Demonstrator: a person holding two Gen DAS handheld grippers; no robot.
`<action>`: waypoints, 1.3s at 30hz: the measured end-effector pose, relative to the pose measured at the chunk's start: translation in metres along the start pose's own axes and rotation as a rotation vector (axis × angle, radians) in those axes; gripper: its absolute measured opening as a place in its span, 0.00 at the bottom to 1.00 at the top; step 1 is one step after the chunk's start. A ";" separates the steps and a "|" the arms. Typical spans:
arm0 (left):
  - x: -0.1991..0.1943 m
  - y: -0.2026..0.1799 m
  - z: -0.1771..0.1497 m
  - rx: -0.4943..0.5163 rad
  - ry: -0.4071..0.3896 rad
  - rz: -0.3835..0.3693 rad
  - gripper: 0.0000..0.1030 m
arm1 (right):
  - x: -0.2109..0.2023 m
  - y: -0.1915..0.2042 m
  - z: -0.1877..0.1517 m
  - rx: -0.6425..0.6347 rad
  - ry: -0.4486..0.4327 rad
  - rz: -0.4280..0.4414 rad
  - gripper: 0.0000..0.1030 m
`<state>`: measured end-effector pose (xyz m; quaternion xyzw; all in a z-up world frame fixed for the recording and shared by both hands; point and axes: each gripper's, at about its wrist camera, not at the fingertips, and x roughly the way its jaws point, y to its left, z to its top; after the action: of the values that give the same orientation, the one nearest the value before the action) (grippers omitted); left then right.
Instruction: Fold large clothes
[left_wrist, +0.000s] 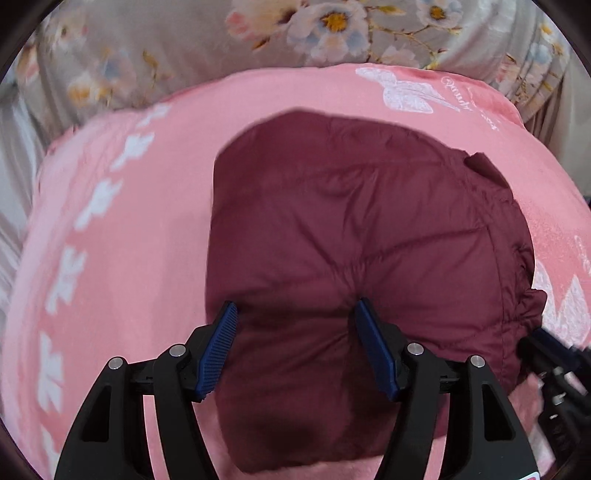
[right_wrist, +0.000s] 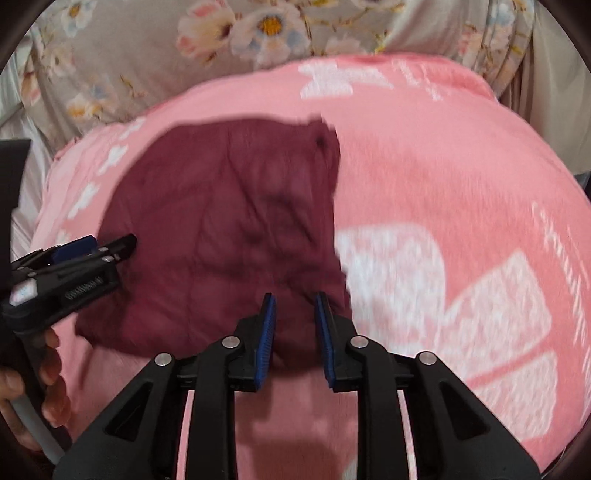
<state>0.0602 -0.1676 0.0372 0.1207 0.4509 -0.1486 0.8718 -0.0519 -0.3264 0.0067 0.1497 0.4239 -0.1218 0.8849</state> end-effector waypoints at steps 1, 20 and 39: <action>-0.002 0.000 -0.004 -0.001 -0.009 0.013 0.63 | 0.001 -0.003 -0.003 0.007 -0.003 0.007 0.21; -0.010 0.006 -0.034 -0.052 0.018 0.036 0.76 | -0.010 -0.009 -0.028 0.092 -0.064 0.050 0.40; 0.049 0.071 0.001 -0.425 0.229 -0.484 0.89 | 0.046 -0.040 0.047 0.346 0.052 0.380 0.86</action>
<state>0.1134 -0.1094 0.0030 -0.1583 0.5821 -0.2392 0.7609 -0.0038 -0.3851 -0.0082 0.3788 0.3837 -0.0201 0.8419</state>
